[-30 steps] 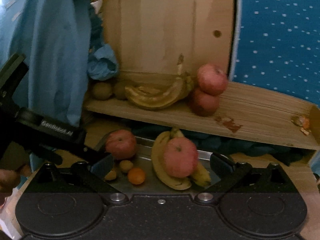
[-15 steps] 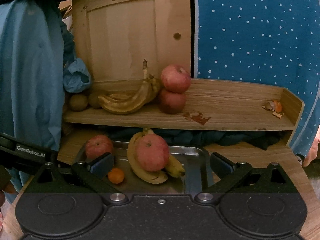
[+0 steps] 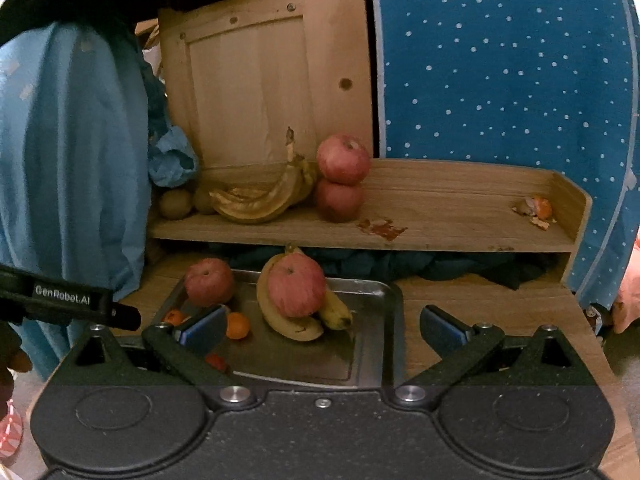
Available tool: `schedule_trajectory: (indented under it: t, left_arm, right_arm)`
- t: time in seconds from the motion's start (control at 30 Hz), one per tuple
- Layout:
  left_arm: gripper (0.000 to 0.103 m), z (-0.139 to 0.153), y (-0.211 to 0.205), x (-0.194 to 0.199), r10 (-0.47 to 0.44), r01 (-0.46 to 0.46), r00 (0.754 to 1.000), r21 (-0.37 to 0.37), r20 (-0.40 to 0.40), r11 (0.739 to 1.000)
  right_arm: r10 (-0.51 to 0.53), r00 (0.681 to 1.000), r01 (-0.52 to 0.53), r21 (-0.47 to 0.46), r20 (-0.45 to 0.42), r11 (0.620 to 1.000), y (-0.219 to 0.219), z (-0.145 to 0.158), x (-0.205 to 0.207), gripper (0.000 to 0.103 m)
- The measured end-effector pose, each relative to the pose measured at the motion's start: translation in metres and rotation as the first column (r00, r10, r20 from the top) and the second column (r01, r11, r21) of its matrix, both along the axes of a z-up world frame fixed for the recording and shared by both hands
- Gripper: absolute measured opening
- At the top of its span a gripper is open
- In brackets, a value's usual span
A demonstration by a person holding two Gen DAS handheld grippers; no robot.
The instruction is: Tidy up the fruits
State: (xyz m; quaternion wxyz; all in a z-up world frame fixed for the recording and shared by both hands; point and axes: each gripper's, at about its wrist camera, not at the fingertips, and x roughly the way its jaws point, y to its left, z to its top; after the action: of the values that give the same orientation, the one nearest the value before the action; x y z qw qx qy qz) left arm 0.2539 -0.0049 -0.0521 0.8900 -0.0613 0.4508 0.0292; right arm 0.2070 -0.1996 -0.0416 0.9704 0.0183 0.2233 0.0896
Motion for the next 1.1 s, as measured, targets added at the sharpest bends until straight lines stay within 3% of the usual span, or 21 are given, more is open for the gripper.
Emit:
schedule_trajectory:
  t: [0.77,1.1]
  left_arm:
    - [0.103,0.033,-0.042,-0.118,0.074,-0.089,0.986,0.092,0.150,0.992]
    - [0.103,0.050,-0.039,-0.154,0.096,-0.120,0.977,0.121,0.189,0.985]
  right_arm:
    - [0.109,0.993,-0.111,0.038,0.052,0.993,-0.035,0.005,-0.078,0.102]
    - [0.118,0.991,-0.122,0.077,0.058,0.990,-0.036,0.009,-0.106,0.102]
